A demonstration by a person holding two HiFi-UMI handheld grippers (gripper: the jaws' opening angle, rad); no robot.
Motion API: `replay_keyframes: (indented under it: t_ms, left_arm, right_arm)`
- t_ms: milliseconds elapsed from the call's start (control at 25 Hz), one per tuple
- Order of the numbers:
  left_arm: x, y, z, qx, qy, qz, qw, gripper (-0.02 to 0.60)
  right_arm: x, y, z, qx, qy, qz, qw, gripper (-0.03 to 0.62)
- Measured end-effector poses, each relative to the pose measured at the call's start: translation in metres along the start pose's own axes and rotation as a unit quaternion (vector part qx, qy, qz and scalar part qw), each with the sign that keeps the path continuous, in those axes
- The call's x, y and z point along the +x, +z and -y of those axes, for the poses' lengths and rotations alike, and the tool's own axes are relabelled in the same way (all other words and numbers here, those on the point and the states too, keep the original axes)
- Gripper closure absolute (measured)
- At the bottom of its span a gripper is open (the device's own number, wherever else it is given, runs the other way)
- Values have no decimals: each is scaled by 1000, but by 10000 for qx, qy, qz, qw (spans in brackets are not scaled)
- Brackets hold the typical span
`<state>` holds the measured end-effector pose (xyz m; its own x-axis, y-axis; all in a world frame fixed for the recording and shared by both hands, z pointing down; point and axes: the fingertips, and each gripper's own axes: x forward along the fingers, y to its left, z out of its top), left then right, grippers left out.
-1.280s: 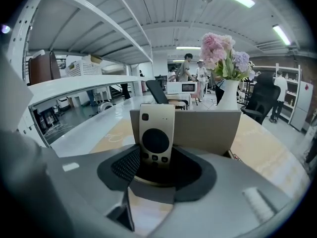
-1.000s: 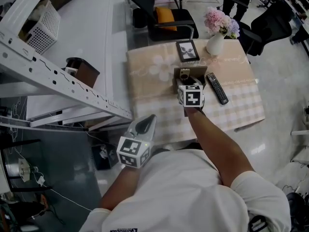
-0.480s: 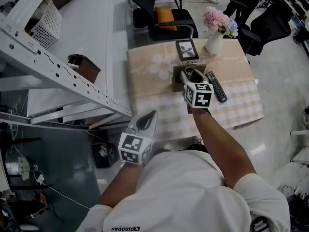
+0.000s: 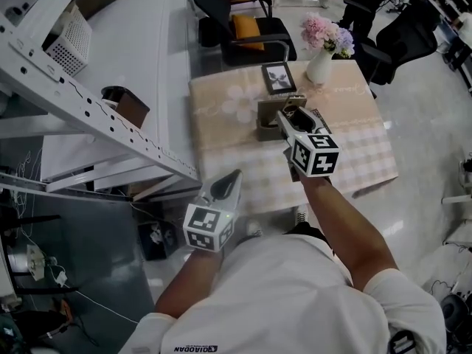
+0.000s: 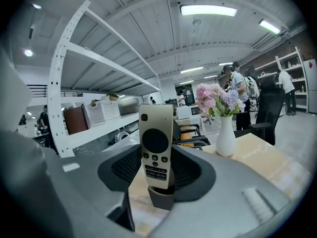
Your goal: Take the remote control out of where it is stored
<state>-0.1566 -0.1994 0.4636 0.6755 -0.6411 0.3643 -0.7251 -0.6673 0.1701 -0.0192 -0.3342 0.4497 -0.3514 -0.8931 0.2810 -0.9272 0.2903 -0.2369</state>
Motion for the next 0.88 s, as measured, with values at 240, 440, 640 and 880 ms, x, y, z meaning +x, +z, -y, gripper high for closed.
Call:
replay_keyframes:
  t_ms: [240,440,640,880]
  left_arm:
    - [14,-3,8,-111,-24,7,9999,578]
    - [32,2,20,-92,-120,16,9999,578]
    - [51,12,31,-12,-164,34,9999,578]
    - [77,14,52,43,-264,-47,9996,578]
  right_arm:
    - [-34,6,6,22,158,80,9998,404]
    - [-59,5,23,20,180,50,9998,404]
    - [-80,-4,59,87,2,-53,9999,404]
    - [-106,-16,107,155,-255,-179,9994,405]
